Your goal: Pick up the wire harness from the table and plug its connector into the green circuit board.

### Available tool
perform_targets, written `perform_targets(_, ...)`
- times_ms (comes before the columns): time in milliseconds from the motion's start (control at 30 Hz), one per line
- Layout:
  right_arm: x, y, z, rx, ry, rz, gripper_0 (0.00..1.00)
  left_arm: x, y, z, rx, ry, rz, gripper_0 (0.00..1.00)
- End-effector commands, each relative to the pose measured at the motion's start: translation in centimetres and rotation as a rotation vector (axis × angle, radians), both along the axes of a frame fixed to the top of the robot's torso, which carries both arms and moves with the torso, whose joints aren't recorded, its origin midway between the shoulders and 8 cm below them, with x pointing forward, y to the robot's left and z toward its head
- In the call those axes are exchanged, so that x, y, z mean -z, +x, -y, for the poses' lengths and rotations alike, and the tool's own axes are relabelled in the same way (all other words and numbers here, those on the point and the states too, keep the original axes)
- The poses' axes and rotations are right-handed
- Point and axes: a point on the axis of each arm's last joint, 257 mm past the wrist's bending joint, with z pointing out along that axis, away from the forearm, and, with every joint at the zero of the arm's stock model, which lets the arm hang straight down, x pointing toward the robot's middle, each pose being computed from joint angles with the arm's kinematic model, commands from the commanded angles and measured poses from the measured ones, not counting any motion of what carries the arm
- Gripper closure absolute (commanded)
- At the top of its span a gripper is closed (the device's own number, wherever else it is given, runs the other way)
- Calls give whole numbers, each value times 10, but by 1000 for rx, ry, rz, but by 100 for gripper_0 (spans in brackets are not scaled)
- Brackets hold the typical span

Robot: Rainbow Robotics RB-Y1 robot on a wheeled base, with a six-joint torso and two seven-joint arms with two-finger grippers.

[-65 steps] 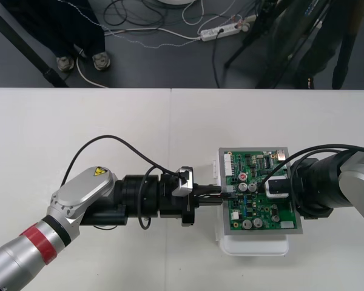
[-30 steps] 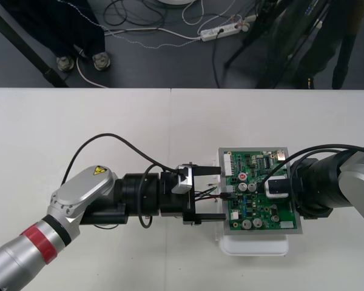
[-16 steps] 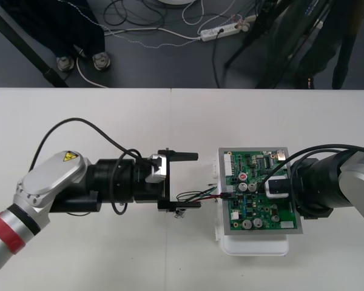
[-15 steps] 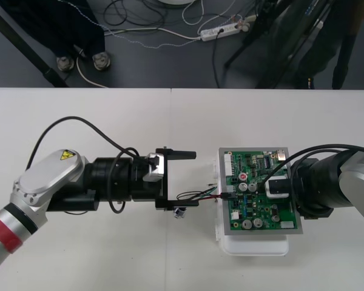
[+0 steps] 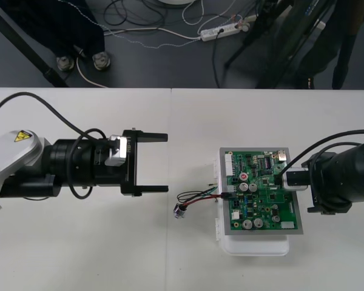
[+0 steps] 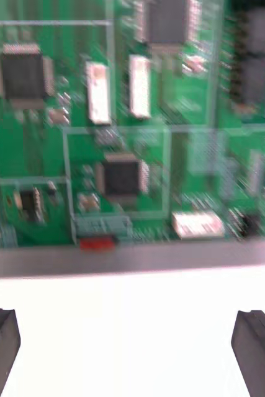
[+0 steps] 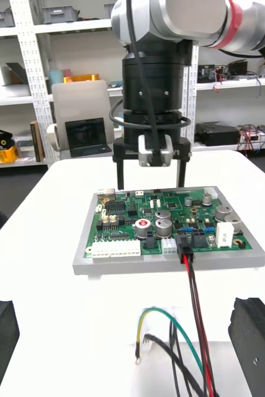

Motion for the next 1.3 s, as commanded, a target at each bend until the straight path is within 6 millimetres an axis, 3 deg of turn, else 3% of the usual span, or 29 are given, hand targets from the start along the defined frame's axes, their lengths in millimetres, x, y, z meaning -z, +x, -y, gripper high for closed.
perform_targets(33, -25, 0, 24, 22, 27, 30, 0, -31, 1, -30, -32, 28, -102, 0)
perform_targets(200, -46, -8, 28, 48, 147, 31, 0, -47, 8, -53, -68, 68, -124, 0)
perform_targets(400, -67, -18, 16, 35, 281, 21, 0, -57, 12, -68, -93, 97, -149, 0)
perform_targets(600, -97, -41, -22, -34, 489, -30, 0, -62, 21, -80, -117, 145, -110, 0)
perform_targets(733, -120, -53, -43, -72, 616, -51, 0, -65, 16, -83, -102, 163, -157, 0)
perform_targets(933, -147, -66, -66, -124, 758, -62, 0, -70, 17, -85, -85, 175, -188, 0)
perform_targets(1300, -180, -90, -101, -232, 945, -93, 0, -77, 16, -92, -85, 204, -204, 0)
